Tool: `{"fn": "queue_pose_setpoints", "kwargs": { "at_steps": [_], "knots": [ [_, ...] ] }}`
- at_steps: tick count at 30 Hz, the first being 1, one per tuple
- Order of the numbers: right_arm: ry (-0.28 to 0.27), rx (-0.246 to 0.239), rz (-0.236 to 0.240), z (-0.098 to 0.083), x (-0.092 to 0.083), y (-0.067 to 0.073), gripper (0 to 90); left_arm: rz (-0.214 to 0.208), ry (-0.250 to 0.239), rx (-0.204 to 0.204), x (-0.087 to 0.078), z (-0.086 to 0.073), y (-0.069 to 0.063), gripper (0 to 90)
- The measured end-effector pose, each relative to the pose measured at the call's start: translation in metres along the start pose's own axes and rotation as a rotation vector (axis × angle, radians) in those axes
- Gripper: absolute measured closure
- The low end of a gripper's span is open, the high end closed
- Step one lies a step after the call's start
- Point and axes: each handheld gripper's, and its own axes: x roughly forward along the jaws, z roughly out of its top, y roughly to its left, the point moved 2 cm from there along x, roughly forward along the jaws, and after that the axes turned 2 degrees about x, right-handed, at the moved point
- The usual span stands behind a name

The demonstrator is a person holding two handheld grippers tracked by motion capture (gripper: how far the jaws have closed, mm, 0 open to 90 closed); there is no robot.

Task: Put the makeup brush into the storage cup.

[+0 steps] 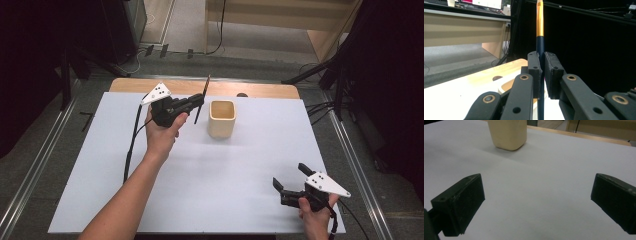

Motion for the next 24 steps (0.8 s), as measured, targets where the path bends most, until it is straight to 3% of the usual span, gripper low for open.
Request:
{"fn": "queue_pose_setpoints", "kwargs": {
  "at_steps": [5,15,24],
  "knots": [
    [0.001,0.001,-0.002,0.0,0.0,-0.001,0.0,0.0,-0.016,-0.002,0.01,0.002,-0.002,84.9],
    [0.003,-0.001,-0.001,0.0,0.0,-0.001,0.0,0.002,-0.058,-0.048,0.026,0.0,0.004,84.9],
    [0.001,0.007,0.002,0.0,0.0,-0.001,0.0,-0.006,-0.091,-0.029,0.045,0.004,0.001,84.9]
  ]
}}
